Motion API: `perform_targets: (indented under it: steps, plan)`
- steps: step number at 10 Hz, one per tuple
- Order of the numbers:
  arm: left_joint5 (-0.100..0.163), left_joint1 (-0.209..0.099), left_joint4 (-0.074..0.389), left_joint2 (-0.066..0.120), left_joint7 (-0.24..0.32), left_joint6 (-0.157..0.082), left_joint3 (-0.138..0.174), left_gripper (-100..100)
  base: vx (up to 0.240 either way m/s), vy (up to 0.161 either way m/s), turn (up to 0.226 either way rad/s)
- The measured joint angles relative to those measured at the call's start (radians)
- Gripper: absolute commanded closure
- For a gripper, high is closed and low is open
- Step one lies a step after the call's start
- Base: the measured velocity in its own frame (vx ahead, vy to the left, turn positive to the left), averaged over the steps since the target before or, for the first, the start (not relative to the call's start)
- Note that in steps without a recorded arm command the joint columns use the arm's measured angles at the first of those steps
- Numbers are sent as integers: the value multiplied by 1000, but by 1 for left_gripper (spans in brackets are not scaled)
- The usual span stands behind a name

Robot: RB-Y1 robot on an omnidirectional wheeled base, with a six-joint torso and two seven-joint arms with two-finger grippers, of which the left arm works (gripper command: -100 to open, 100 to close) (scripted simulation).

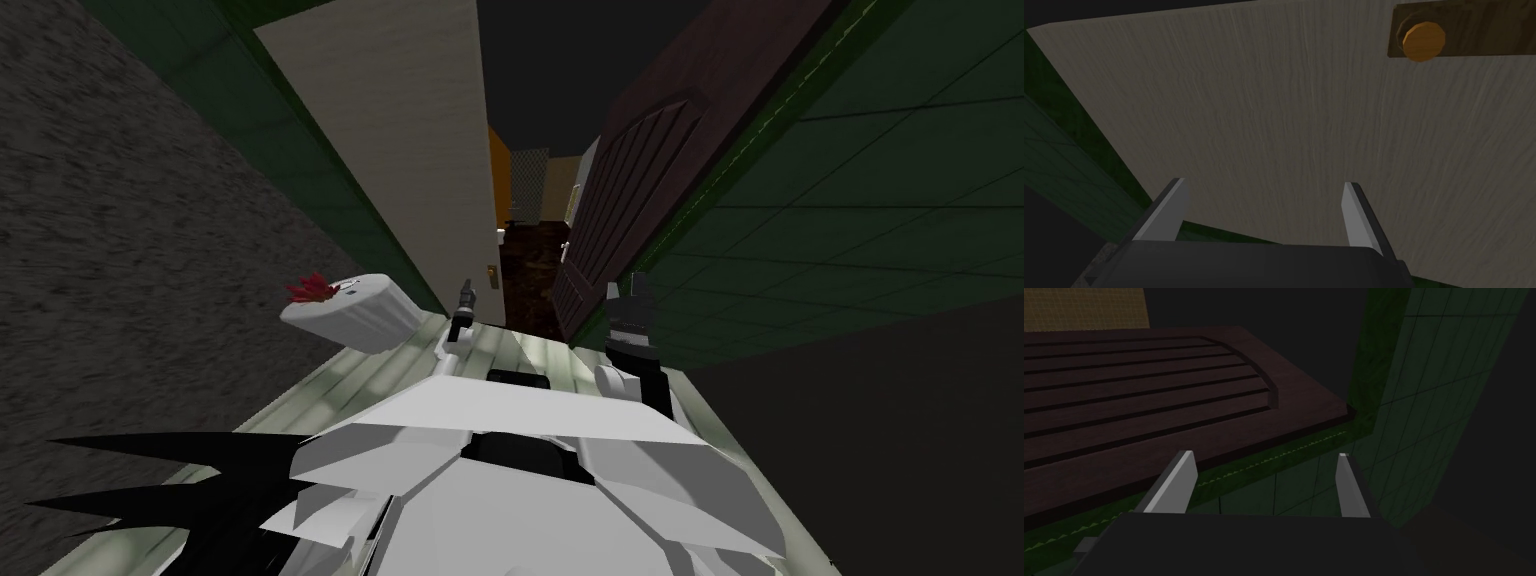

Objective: Push the door open

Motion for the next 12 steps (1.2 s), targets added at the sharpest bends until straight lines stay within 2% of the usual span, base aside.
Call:
perform_targets:
  steps: [1,5,9,12]
  plan:
    - [1,-23,27,1,-1,9,8,-100,26,112,-193]
    - [1,-85,145,-12,-10,20,31,-100,9,120,-145]
    - [1,-137,238,-31,-20,37,52,-100,-13,114,-136]
    - [3,-173,294,-38,-20,56,65,-100,-19,104,-114]
